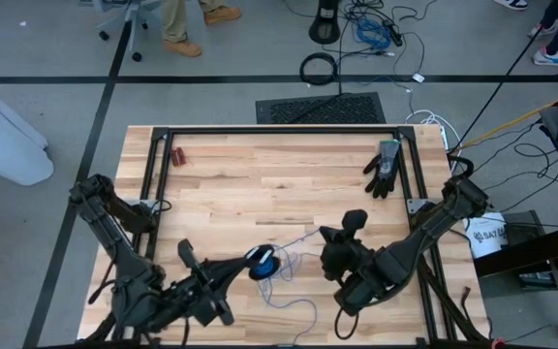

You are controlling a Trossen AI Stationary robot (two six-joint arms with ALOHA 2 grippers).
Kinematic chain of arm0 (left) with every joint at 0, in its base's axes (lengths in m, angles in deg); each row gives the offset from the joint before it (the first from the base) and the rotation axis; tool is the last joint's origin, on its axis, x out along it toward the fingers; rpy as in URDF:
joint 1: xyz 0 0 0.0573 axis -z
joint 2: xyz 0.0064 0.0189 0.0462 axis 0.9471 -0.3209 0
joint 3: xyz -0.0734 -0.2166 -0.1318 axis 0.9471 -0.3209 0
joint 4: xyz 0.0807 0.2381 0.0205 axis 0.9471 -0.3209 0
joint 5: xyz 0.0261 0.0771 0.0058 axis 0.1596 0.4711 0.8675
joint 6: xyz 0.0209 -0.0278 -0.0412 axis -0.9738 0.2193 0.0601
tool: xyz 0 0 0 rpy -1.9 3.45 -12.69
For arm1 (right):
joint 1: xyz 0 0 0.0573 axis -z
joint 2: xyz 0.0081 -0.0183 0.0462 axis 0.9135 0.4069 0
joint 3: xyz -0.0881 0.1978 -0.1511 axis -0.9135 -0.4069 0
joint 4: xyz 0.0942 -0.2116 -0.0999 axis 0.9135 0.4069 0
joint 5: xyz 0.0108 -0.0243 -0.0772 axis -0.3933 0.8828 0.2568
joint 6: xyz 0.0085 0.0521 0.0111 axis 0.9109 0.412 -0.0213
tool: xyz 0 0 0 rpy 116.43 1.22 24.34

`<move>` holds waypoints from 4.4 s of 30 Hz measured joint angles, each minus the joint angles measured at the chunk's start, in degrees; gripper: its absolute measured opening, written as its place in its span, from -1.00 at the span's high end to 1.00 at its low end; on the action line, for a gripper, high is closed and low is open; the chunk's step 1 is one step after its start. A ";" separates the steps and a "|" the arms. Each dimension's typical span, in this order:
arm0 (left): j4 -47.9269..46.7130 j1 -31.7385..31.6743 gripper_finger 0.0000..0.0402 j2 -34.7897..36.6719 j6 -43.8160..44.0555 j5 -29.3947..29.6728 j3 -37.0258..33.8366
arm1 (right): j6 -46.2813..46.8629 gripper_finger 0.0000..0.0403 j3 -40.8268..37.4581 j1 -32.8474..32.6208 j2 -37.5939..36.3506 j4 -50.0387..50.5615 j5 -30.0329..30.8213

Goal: Coil cords
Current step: Uncoil the blue wire from the spool

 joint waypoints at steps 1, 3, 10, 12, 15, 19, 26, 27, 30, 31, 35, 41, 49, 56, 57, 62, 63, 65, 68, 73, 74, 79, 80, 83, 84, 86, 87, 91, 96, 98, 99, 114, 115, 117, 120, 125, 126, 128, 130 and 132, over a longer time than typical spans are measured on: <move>-0.35 -0.33 1.00 0.00 0.02 -0.04 0.00 | 0.12 0.94 0.00 0.07 0.00 0.16 -1.97; -1.30 -1.02 1.00 0.00 0.02 0.20 0.00 | -0.46 0.89 0.00 0.10 0.00 -0.63 -6.56; -4.32 -3.34 1.00 0.02 0.02 0.79 0.00 | -3.09 0.69 -0.02 -1.06 -0.73 -4.08 -17.08; -4.37 -3.84 1.00 0.02 0.02 0.79 0.00 | -3.87 0.63 -0.02 -1.56 -2.10 -4.87 -17.14; -5.34 -4.70 1.00 0.06 0.12 0.64 0.02 | -6.97 0.56 -0.02 -2.41 -4.65 -8.54 -17.33; -5.91 -5.45 1.00 0.07 0.13 0.26 0.02 | -14.08 0.50 -0.02 -4.07 -8.55 -14.23 -20.93; -6.16 -6.53 1.00 0.07 0.11 -0.50 0.04 | -21.20 0.50 -0.02 -4.90 -19.51 -14.01 -20.53; -6.28 -6.61 1.00 0.09 0.09 -0.50 0.04 | -22.13 0.51 -0.02 -4.92 -21.03 -14.12 -20.53; -6.39 -6.63 1.00 0.09 0.04 -0.50 0.04 | -23.25 0.53 0.00 -4.96 -24.38 -13.73 -20.55; -6.37 -6.62 1.00 0.09 -0.06 -0.50 0.04 | -23.25 0.54 -0.05 -4.96 -25.03 -13.32 -20.55; -6.37 -6.63 1.00 0.09 -0.18 -0.50 0.04 | -22.72 0.57 -4.92 -5.66 -27.42 -15.52 -20.53; -7.82 -6.70 1.00 0.09 3.59 -2.85 0.04 | -18.48 0.57 -22.90 -7.41 -31.28 -26.52 -20.58; -10.41 -9.79 1.00 0.09 10.68 -14.59 0.04 | -31.63 0.57 -53.99 -6.80 -31.90 -77.11 -17.97; -15.39 -14.85 1.00 0.06 16.65 -23.30 0.07 | -39.93 0.57 -67.84 -3.31 -25.74 -116.51 -17.88; -16.12 -15.36 1.00 0.04 17.36 -24.59 0.07 | -40.31 0.57 -68.22 -2.80 -24.61 -119.45 -18.48; -18.57 -16.62 1.00 0.04 19.71 -27.57 0.07 | -47.65 0.57 -66.56 -0.52 -20.14 -128.03 -23.78; -18.63 -16.62 1.00 0.04 19.71 -27.61 0.07 | -49.34 0.57 -65.71 -0.11 -19.53 -129.95 -24.82; -18.65 -16.51 1.00 0.04 19.71 -27.63 0.07 | -53.23 0.56 -63.77 0.60 -18.34 -132.57 -26.15; -19.02 -16.11 1.00 0.04 19.74 -27.64 0.07 | -59.47 0.50 -60.13 1.29 -16.98 -133.18 -25.19; -19.12 -15.61 1.00 0.04 19.72 -27.47 0.07 | -63.39 0.32 -54.77 1.96 -15.13 -132.88 -13.03; -19.26 -15.59 1.00 0.04 19.73 -27.42 0.07 | -63.17 0.30 -54.35 2.02 -15.04 -132.80 -12.20; -19.25 -15.63 1.00 0.04 19.73 -27.19 0.07 | -62.49 0.23 -54.29 1.95 -15.02 -129.72 -12.16; -19.25 -15.62 1.00 0.04 19.72 -27.19 0.06 | -62.45 0.23 -54.29 1.94 -15.02 -129.00 -12.27; -19.15 -15.59 1.00 0.04 19.74 -27.19 0.04 | -62.42 0.23 -54.29 2.06 -15.02 -127.44 -12.35; -19.15 -15.61 1.00 0.04 19.74 -27.19 0.04 | -62.34 0.23 -54.29 2.08 -15.02 -127.46 -12.34; -19.15 -15.62 1.00 0.04 19.74 -27.17 0.04 | -61.55 0.23 -54.29 2.07 -15.02 -127.55 -12.54; -19.10 -15.62 1.00 0.04 19.74 -27.17 0.04 | -61.31 0.23 -54.29 2.08 -15.02 -127.54 -13.08; -19.08 -15.62 1.00 0.04 19.74 -27.15 0.04 | -60.34 0.24 -54.29 2.77 -15.02 -127.55 -18.34; -19.09 -15.62 1.00 0.04 19.78 -27.15 0.04 | -55.49 0.27 -54.29 4.26 -15.02 -128.88 -19.74; -19.07 -15.62 1.00 0.04 19.79 -27.15 0.04 | -53.82 0.27 -54.29 4.84 -15.02 -128.77 -19.99; -19.07 -15.62 1.00 0.04 19.80 -27.15 0.04 | -53.35 0.27 -54.29 5.03 -15.02 -128.83 -20.83; -19.09 -15.62 1.00 0.04 20.76 -27.12 0.00 | -49.30 0.27 -53.36 6.44 -12.75 -134.39 -27.29; -19.10 -15.66 1.00 0.04 20.76 -27.12 0.00 | -49.24 0.27 -52.46 6.49 -11.96 -134.29 -27.26; -19.16 -15.66 1.00 0.04 20.78 -27.12 -0.02 | -49.78 0.27 -50.37 6.51 -10.58 -132.72 -26.49; -19.16 -15.66 1.00 0.04 20.76 -27.10 -0.02 | -51.06 0.27 -48.28 6.43 -9.20 -128.96 -21.31; -19.17 -15.38 1.00 0.04 20.74 -27.08 -0.02 | -51.15 0.30 -47.43 6.43 -8.74 -128.44 -20.56; -19.18 -15.38 1.00 0.04 20.74 -27.10 -0.02 | -51.22 0.32 -47.43 6.32 -8.74 -128.43 -20.55; -19.16 -15.38 1.00 0.04 20.74 -27.08 -0.02 | -51.64 0.37 -47.43 5.93 -8.91 -128.44 -20.55; -19.18 -15.38 1.00 0.04 20.72 -27.08 -0.02 | -52.04 0.41 -47.43 5.51 -9.01 -128.54 -20.52; -19.17 -15.38 1.00 0.04 20.72 -27.08 -0.02 | -53.15 0.46 -47.43 4.91 -9.01 -128.82 -19.38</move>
